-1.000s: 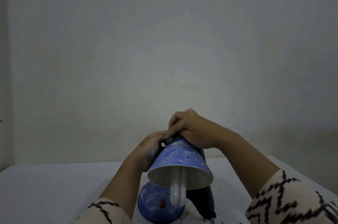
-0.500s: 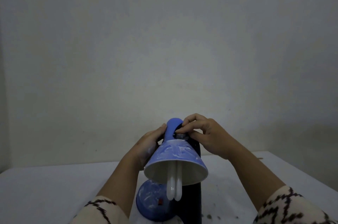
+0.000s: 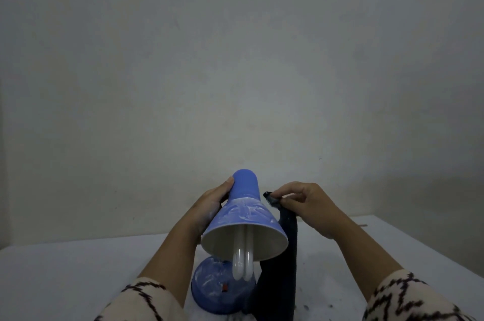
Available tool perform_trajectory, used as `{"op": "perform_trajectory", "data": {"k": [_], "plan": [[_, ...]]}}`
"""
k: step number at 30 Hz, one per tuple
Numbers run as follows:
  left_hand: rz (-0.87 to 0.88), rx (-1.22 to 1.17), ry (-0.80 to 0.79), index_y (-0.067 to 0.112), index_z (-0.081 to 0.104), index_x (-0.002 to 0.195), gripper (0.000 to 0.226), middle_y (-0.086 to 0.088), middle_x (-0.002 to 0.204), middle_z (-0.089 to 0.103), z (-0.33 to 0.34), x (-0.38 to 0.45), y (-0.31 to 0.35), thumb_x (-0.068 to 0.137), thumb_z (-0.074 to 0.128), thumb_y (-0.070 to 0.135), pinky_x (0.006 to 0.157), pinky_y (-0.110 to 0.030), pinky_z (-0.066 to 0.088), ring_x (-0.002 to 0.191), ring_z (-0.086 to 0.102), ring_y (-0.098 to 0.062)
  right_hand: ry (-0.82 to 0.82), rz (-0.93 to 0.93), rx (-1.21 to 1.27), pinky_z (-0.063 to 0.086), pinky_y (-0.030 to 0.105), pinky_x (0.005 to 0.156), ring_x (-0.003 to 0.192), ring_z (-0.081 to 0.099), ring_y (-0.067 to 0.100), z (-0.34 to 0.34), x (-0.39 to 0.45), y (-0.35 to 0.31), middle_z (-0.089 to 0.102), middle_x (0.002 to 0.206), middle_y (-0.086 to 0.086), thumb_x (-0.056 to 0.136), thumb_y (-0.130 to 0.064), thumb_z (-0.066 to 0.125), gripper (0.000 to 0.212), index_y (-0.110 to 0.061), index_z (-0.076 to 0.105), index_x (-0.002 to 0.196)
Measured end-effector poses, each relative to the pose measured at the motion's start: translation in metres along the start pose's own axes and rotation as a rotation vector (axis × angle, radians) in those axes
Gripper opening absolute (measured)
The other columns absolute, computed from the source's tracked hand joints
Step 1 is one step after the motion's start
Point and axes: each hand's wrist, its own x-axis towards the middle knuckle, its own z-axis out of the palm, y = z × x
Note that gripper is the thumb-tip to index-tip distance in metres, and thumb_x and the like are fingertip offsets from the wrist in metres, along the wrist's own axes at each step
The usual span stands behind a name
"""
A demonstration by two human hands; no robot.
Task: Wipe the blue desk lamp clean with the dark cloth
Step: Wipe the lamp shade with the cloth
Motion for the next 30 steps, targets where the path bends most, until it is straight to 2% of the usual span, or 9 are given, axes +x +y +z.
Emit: {"op": "perform_trajectory", "data": {"k": [2, 5, 7, 11, 15, 19, 23, 26, 30], "plan": [[0.002, 0.0, -0.006, 0.007, 0.064, 0.111, 0.051, -0.009, 0.094, 0.07, 0.0, 0.001, 0.0, 0.081, 0.057, 0.049, 0.082, -0.036, 0.05, 0.079, 0.068, -0.022, 0.093, -0.003, 0.084, 0.052, 0.013, 0.063, 0.074, 0.066, 0.013, 0.001, 0.004, -0.005, 0.07, 0.083, 0.005, 0.087, 0.005, 0.054, 0.029, -0.019, 0.068, 0.082], [0.003, 0.029, -0.018, 0.008, 0.063, 0.097, 0.036, -0.006, 0.083, 0.067, 0.002, 0.001, -0.001, 0.092, 0.049, 0.04, 0.058, -0.024, 0.053, 0.06, 0.069, -0.014, 0.172, -0.064, 0.131, 0.054, 0.018, 0.068, 0.077, 0.065, 0.019, 0.005, 0.013, -0.02, 0.07, 0.087, 0.009, 0.087, 0.003, 0.055, 0.025, -0.018, 0.068, 0.086], [0.024, 0.054, -0.032, 0.011, 0.062, 0.098, 0.029, -0.005, 0.089, 0.065, 0.005, -0.001, 0.0, 0.095, 0.045, 0.035, 0.05, -0.019, 0.052, 0.06, 0.068, -0.011, 0.189, -0.101, 0.077, 0.054, 0.019, 0.069, 0.078, 0.065, 0.019, 0.011, 0.02, -0.029, 0.068, 0.091, 0.008, 0.087, 0.002, 0.055, 0.023, -0.018, 0.068, 0.087], [0.08, 0.077, -0.054, 0.014, 0.057, 0.12, 0.031, -0.008, 0.116, 0.062, 0.01, -0.005, 0.007, 0.096, 0.044, 0.029, 0.063, -0.023, 0.057, 0.091, 0.064, -0.016, 0.17, -0.097, 0.005, 0.053, 0.02, 0.075, 0.088, 0.065, 0.019, 0.024, 0.027, -0.033, 0.067, 0.102, 0.005, 0.089, -0.001, 0.052, 0.023, -0.014, 0.069, 0.097], [0.164, 0.055, -0.043, 0.014, 0.055, 0.126, 0.033, -0.011, 0.127, 0.059, 0.007, -0.005, 0.012, 0.097, 0.042, 0.022, 0.07, -0.022, 0.057, 0.103, 0.061, -0.018, 0.085, -0.111, 0.084, 0.053, 0.024, 0.086, 0.097, 0.065, 0.017, 0.032, 0.019, -0.025, 0.065, 0.108, 0.003, 0.09, -0.002, 0.052, 0.029, -0.024, 0.068, 0.101], [0.184, 0.052, -0.041, 0.015, 0.056, 0.125, 0.032, -0.011, 0.125, 0.06, 0.006, -0.003, 0.011, 0.097, 0.042, 0.023, 0.07, -0.023, 0.058, 0.1, 0.063, -0.019, 0.06, -0.184, 0.084, 0.052, 0.019, 0.085, 0.097, 0.063, 0.014, 0.029, 0.011, -0.016, 0.062, 0.107, 0.004, 0.087, 0.004, 0.055, 0.035, -0.029, 0.067, 0.094], [0.181, 0.044, -0.049, 0.023, 0.06, 0.113, 0.025, -0.005, 0.115, 0.064, 0.007, -0.001, 0.009, 0.097, 0.042, 0.025, 0.072, -0.027, 0.056, 0.096, 0.064, -0.018, -0.052, -0.173, 0.121, 0.051, 0.023, 0.082, 0.093, 0.062, 0.016, 0.019, 0.002, -0.01, 0.061, 0.099, 0.003, 0.085, 0.01, 0.054, 0.037, -0.022, 0.071, 0.091], [0.176, 0.027, -0.048, 0.018, 0.057, 0.118, 0.027, -0.005, 0.114, 0.063, 0.008, 0.0, 0.009, 0.097, 0.04, 0.024, 0.071, -0.024, 0.056, 0.097, 0.062, -0.019, -0.065, -0.165, 0.146, 0.052, 0.021, 0.079, 0.09, 0.063, 0.014, 0.017, 0.003, -0.012, 0.063, 0.095, 0.001, 0.085, 0.01, 0.054, 0.032, -0.017, 0.071, 0.09], [0.144, -0.013, -0.06, 0.015, 0.058, 0.124, 0.035, -0.013, 0.128, 0.059, 0.005, 0.0, 0.007, 0.097, 0.042, 0.03, 0.097, -0.038, 0.047, 0.113, 0.058, -0.026, 0.03, -0.155, 0.084, 0.054, 0.018, 0.078, 0.089, 0.066, 0.013, 0.024, 0.014, -0.02, 0.066, 0.103, 0.006, 0.088, 0.004, 0.054, 0.029, -0.02, 0.069, 0.093]]}}
